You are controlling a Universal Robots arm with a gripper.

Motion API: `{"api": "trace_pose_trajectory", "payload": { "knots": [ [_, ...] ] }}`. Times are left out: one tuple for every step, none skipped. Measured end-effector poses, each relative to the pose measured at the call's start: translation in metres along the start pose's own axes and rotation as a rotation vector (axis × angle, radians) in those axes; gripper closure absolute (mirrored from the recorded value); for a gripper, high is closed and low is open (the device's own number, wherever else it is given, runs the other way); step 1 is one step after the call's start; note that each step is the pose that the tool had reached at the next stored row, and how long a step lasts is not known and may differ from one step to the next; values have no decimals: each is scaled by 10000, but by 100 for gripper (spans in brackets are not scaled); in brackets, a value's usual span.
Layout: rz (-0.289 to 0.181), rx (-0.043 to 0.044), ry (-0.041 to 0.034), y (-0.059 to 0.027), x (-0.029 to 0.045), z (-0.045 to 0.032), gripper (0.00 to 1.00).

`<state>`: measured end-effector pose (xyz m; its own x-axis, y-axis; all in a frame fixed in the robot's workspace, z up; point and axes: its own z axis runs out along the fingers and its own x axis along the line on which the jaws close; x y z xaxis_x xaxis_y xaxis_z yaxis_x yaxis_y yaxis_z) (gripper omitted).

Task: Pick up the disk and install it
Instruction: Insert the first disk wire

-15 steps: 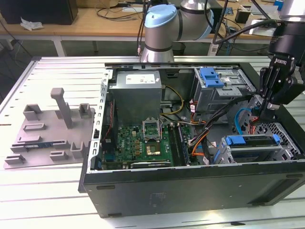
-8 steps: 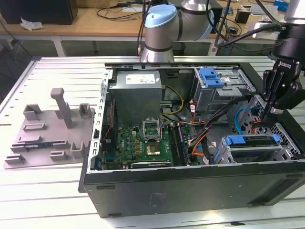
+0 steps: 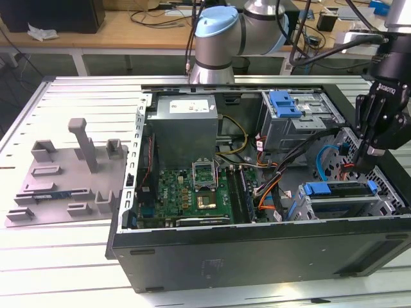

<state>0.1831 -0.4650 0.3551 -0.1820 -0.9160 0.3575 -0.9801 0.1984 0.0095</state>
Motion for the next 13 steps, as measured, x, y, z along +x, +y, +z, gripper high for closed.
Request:
{"api": "trace_pose_trajectory", "payload": {
  "knots": [
    [-7,2,0,1,0,0,83],
    [-8,3,1,1,0,0,83],
    [-8,3,2,1,0,-1,83],
    [-8,3,2,1,0,-1,83],
    [-5,8,1,4,0,0,83],
    [5,34,-5,16,2,1,83],
    [20,79,-150,32,7,3,83],
    [-8,37,-423,33,12,4,83],
    [-31,6,-605,34,14,6,83],
    [-58,-26,-798,34,16,7,83],
    [-84,-57,-984,36,23,9,83],
    [-99,-65,-1046,39,37,14,83],
    [-129,-62,-1081,45,60,23,83]
  ]
}}
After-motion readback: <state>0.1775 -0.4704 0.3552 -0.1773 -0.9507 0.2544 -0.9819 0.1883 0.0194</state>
